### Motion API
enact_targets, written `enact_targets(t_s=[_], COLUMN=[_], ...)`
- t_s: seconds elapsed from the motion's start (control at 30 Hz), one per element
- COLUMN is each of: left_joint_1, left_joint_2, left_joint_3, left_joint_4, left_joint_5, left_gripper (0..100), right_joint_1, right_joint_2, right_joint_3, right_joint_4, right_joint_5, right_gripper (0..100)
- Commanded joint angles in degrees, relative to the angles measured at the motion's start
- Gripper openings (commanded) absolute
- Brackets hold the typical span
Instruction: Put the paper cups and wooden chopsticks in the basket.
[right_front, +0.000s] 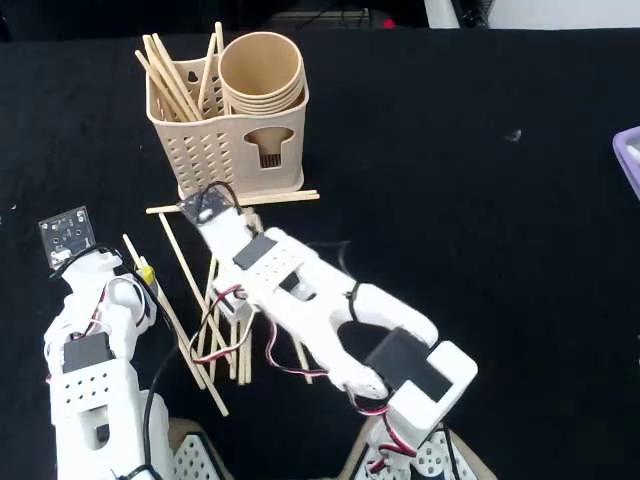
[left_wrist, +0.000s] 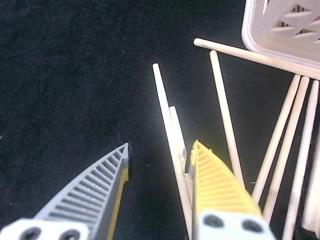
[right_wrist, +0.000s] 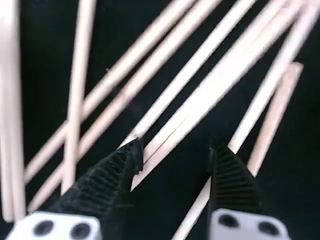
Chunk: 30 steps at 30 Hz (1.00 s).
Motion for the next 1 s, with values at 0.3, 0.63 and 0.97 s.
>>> enact_targets(t_s=[0.3, 0.63, 0.97], left_joint_1=[-0.40, -0.40, -0.40], left_joint_2=[-0.70, -0.70, -0.70], left_joint_3=[-0.48, -0.48, -0.48], left_joint_4=[-0.97, -0.97, -0.97], left_joint_5=[0.53, 0.53, 0.53], left_gripper=[20, 20, 20], right_joint_1=[1.32, 1.05, 0.79], right_joint_2=[-0.40, 0.13, 4.09], right_joint_3=[-1.45, -1.45, -2.15], right_joint_4=[3.08, 2.99, 5.45], right_joint_5=[3.87, 3.96, 9.14], right_gripper=[1.8, 7.9, 1.1])
